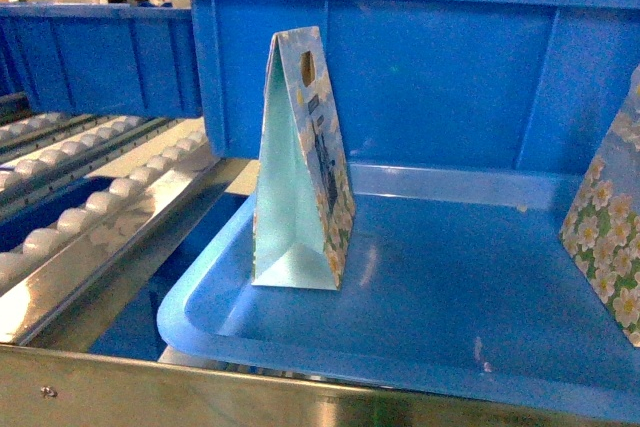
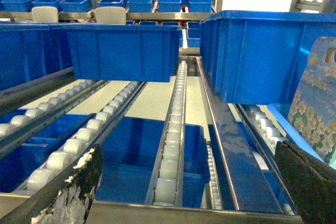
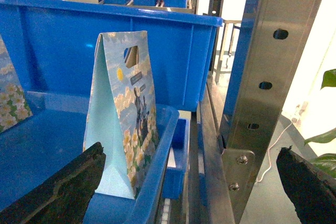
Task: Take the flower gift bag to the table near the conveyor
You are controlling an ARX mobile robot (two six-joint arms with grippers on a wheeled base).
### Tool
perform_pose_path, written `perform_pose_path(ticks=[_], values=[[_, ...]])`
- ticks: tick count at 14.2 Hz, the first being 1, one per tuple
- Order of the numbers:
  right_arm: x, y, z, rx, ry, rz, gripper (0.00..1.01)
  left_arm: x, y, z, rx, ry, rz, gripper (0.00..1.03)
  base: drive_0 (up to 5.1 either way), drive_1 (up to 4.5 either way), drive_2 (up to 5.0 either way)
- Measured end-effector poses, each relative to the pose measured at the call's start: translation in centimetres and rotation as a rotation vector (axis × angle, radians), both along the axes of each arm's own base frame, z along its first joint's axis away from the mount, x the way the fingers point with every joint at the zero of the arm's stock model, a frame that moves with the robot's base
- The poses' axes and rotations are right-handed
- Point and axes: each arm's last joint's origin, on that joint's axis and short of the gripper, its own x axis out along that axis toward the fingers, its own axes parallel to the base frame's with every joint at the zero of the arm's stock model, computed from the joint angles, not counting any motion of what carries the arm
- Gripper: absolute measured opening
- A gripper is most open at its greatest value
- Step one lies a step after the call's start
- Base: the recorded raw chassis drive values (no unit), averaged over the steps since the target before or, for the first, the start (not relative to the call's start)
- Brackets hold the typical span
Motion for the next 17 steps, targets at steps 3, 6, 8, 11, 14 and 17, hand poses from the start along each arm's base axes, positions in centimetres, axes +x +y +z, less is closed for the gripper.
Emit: perform_pose_path(ticks=[3,6,8,11,14,17], values=[[0.0,0.0,0.0,0.000,0.000,0.000,0.98,0.0,0.0,0.0,0.000,0.000,0.000,0.98,0.0,0.00,0.0],[0.0,0.0,0.0,0.000,0.000,0.000,0.98,0.0,0.0,0.0,0.000,0.000,0.000,0.98,0.0,0.00,0.0],[0.0,0.0,0.0,0.000,0.000,0.000,0.98,0.0,0.0,0.0,0.000,0.000,0.000,0.98,0.0,0.00,0.0],[0.0,0.0,0.0,0.000,0.000,0.000,0.98,0.0,0.0,0.0,0.000,0.000,0.000,0.98,0.0,0.00,0.0],[0.0,0.0,0.1,0.000,-0.006,0.002,0.98,0.0,0.0,0.0,0.000,-0.003,0.000,0.98,0.0,0.00,0.0],[1.0,-0.3,0.6,-0.014,-0.035,-0.001,0.98,1.1,-0.7,0.6,0.010,-0.033,-0.020,0.98,0.0,0.00,0.0]])
